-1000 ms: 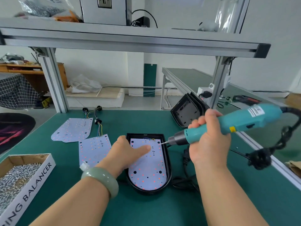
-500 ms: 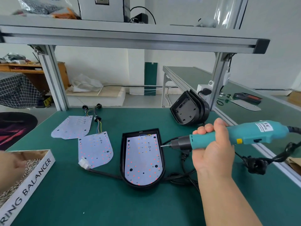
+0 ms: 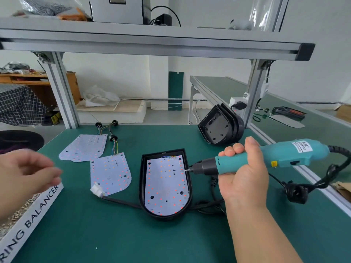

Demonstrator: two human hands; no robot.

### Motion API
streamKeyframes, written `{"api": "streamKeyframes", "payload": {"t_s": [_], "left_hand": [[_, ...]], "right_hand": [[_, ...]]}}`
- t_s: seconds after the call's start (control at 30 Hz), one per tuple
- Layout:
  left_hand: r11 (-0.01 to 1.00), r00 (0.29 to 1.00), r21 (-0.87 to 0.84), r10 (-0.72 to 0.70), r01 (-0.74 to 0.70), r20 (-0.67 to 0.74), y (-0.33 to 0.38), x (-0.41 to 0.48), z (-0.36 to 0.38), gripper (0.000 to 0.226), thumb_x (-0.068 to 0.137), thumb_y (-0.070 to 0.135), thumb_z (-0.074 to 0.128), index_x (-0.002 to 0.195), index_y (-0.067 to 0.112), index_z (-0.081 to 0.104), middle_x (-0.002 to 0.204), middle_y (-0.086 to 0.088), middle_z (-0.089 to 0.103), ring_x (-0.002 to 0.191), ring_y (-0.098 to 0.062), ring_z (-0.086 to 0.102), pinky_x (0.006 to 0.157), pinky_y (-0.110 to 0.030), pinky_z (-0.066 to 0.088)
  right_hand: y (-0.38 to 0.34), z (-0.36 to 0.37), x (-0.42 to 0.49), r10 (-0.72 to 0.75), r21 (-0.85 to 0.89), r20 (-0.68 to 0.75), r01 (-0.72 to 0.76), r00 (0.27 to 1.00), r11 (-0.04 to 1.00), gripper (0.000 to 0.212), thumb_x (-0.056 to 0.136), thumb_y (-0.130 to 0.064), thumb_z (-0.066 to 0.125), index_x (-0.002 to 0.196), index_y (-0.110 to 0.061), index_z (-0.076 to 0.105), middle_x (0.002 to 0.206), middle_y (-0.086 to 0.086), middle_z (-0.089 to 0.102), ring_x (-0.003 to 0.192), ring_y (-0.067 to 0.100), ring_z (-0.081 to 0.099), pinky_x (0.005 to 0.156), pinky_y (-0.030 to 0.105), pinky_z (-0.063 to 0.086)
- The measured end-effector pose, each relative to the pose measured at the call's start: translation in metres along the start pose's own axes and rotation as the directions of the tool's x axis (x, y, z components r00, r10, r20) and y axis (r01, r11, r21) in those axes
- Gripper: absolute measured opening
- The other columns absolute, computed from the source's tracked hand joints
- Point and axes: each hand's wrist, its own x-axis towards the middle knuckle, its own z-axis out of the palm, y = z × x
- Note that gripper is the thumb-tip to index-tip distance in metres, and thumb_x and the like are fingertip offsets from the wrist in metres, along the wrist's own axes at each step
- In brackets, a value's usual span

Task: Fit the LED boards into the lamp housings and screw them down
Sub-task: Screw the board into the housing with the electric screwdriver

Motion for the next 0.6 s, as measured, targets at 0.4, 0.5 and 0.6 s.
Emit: {"api": "streamKeyframes", "payload": {"t_s": [0.4, 0.5, 0.6], "left_hand": [[0.903, 0.952, -0.419, 0.036, 0.1, 0.305, 0.095, -0.045, 0.136, 0.021, 0.082, -0.008, 0.065, 0.088, 0.012, 0.068, 0.063, -0.006, 0.071, 0.057, -0.011, 0.067, 0.055, -0.015, 0.053], [0.9, 0.948, -0.411, -0.011, 0.148, 0.319, 0.09, -0.052, 0.146, 0.015, 0.084, -0.002, 0.066, 0.081, 0.011, 0.069, 0.062, -0.005, 0.071, 0.054, -0.012, 0.066, 0.05, -0.016, 0.052], [0.919, 0.952, -0.372, -0.013, 0.133, 0.307, 0.086, -0.057, 0.149, 0.014, 0.086, 0.008, 0.067, 0.073, 0.014, 0.071, 0.061, -0.003, 0.07, 0.05, -0.009, 0.062, 0.045, -0.016, 0.048]], "right_hand": [[0.001, 0.003, -0.004, 0.051, 0.032, 0.001, -0.051, 0.999, 0.998, 0.016, 0.094, -0.018, 0.054, 0.082, -0.019, 0.044, 0.061, -0.008, 0.045, 0.05, 0.01, 0.045, 0.055, 0.022, 0.046], [0.001, 0.005, -0.006, 0.068, 0.071, -0.002, -0.068, 0.998, 0.995, 0.017, 0.094, -0.019, 0.054, 0.081, -0.021, 0.044, 0.06, -0.008, 0.045, 0.05, 0.009, 0.045, 0.055, 0.022, 0.045], [0.002, 0.006, -0.007, 0.081, 0.08, -0.002, -0.08, 0.997, 0.994, 0.017, 0.094, -0.019, 0.053, 0.08, -0.021, 0.045, 0.059, -0.009, 0.045, 0.049, 0.009, 0.045, 0.054, 0.02, 0.045]]}}
